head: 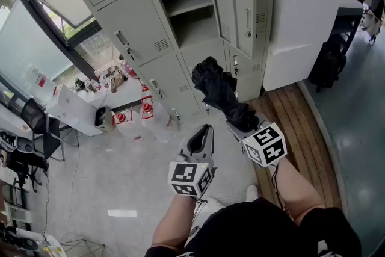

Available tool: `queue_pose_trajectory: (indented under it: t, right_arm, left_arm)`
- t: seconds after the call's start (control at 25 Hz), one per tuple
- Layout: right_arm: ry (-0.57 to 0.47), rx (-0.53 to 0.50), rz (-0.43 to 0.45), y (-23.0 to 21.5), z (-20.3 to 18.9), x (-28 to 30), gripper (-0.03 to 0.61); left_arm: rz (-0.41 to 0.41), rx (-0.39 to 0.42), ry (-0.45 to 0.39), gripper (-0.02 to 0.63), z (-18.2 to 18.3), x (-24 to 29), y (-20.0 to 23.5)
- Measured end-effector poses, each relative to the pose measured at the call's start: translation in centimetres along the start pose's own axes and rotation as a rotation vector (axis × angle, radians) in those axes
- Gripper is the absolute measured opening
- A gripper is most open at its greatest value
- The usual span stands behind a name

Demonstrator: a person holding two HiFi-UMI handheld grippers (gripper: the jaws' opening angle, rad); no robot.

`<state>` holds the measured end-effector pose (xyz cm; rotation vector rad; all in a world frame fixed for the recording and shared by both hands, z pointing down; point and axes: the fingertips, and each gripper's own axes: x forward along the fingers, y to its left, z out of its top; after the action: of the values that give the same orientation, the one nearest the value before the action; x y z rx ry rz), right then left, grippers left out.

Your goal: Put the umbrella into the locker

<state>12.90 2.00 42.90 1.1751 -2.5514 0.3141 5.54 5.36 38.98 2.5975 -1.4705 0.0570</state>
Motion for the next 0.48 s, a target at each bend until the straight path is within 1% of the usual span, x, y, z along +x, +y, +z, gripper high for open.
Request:
queue_pose_trajectory:
  t: [0.28, 0.48]
  right_arm:
    - [-0.005, 0.001, -0.001, 0.3, 0.2, 0.0, 0.244]
    - [-0.002, -0.008, 0.0, 1.0, 0.5, 0.5, 0.244]
  left_arm:
    - [0.001, 0.006, -0.005, 0.032, 0.2, -0.4, -0.1]
    - [0.007, 0.012, -0.014, 0.032, 0.5, -1.1, 0.7]
